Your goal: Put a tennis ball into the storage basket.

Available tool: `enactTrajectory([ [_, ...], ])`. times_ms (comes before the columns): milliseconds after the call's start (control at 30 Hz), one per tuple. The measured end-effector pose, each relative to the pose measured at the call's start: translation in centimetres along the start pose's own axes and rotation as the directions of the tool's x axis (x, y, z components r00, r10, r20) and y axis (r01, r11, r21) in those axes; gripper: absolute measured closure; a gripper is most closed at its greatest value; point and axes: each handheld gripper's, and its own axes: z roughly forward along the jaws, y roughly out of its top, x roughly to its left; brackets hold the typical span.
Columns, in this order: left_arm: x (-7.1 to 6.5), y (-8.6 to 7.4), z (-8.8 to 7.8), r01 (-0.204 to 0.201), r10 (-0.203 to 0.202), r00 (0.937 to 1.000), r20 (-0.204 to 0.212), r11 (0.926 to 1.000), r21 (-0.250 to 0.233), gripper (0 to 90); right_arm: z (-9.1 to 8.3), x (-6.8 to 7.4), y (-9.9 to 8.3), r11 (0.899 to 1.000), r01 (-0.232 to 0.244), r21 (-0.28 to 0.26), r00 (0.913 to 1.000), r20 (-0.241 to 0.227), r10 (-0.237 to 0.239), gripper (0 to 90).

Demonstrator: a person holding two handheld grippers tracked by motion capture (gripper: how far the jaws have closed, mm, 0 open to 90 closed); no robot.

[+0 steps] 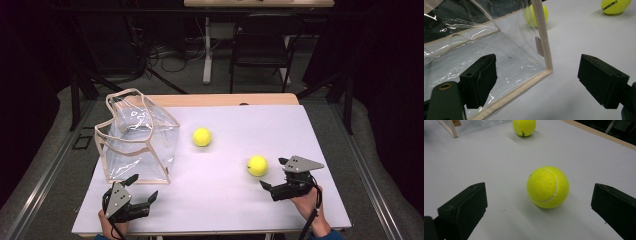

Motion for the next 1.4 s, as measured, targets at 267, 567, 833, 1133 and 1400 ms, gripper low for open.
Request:
enactTrajectory([
  [267, -0.1, 0.0, 0.1, -0.004, 0.004, 1.0, -0.001, 1.0, 0.003, 15.9, 0.5, -0.5, 0.5, 1.0, -0.01, 0.027, 0.9999, -0.008, 0.011, 0.1],
  [567, 0.0, 0.0, 0.1, -0.002, 0.002, 1.0, -0.001, 1.0, 0.004, 15.9, 1.6, -0.8, 1.2, 0.998, -0.009, 0.059, 0.9997, -0.023, 0.011, 0.1],
  [833, -0.1, 0.0, 0.2, -0.008, 0.008, 1.0, -0.002, 0.9999, 0.011, 15.9, 2.4, -0.9, 1.6, 0.997, -0.011, 0.081, 0.9994, -0.03, 0.014, 0.1],
  [1133, -0.1, 0.0, 0.2, -0.009, 0.009, 1.0, -0.001, 0.9999, 0.01, 15.9, 3.3, -1.2, 2.0, 0.995, -0.016, 0.098, 0.9992, -0.034, 0.019, 0.1],
  [1400, -0.1, 0.0, 0.2, -0.011, 0.011, 0.9999, -0.001, 0.9999, 0.012, 15.9, 4.5, -1.5, 2.0, 0.991, -0.02, 0.133, 0.999, -0.036, 0.025, 0.0],
])
